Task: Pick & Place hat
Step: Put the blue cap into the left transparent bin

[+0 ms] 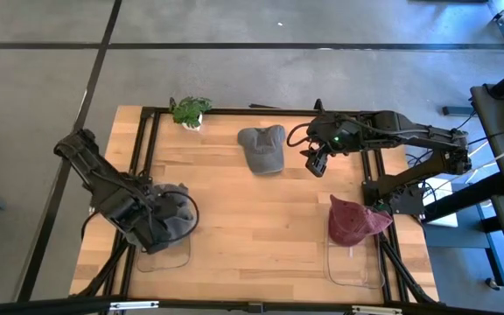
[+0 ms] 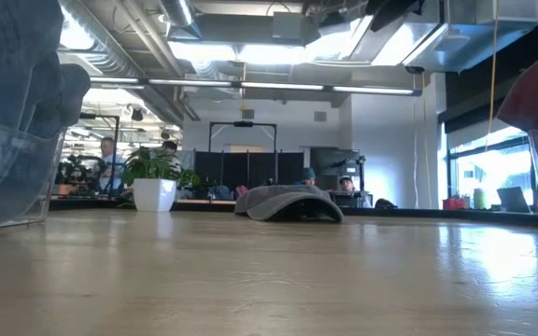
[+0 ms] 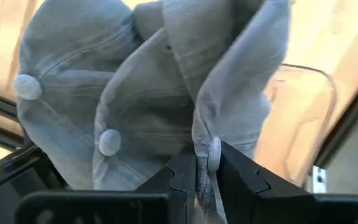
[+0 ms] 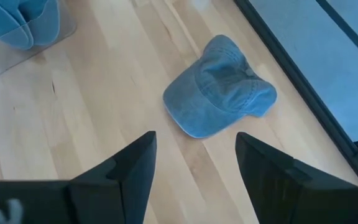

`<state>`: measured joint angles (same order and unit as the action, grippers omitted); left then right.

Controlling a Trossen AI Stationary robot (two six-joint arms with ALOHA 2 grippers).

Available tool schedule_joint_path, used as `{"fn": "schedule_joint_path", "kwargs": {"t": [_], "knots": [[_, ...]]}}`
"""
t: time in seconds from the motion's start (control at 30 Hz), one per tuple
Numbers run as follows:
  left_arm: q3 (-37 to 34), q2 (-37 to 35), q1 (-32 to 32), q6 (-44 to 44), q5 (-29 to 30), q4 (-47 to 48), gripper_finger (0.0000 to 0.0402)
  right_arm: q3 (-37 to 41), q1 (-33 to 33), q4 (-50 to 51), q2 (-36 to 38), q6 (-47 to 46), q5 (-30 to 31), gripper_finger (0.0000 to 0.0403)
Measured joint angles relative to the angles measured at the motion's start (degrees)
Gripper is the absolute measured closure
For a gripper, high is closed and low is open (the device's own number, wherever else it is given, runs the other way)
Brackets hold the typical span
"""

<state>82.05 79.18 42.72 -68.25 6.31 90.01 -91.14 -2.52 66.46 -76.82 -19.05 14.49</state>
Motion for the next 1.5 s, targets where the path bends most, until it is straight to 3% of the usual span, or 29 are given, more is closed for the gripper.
{"fn": "schedule_joint_path", "kwargs": {"t": [0.63,1.1,1.4,1.5], "knots": [[-3.90,0.00,-0.20,1.08,-0.92,-0.01,0.0342,0.01,0.01,0.17,0.00,4.39,-0.06,0.0182],[-3.90,-1.18,-1.13,-5.03,0.82,-0.01,0.0225,0.01,0.00,0.30,0.00,6.38,-0.76,0.0182],[-3.90,-2.95,-5.90,-5.82,1.81,0.01,0.0220,0.01,0.02,0.32,0.00,7.79,-1.16,0.0182],[-3.90,-2.91,-8.61,-4.15,4.67,0.01,0.0221,0.01,0.02,0.30,0.00,8.15,-1.18,0.0182]]}}
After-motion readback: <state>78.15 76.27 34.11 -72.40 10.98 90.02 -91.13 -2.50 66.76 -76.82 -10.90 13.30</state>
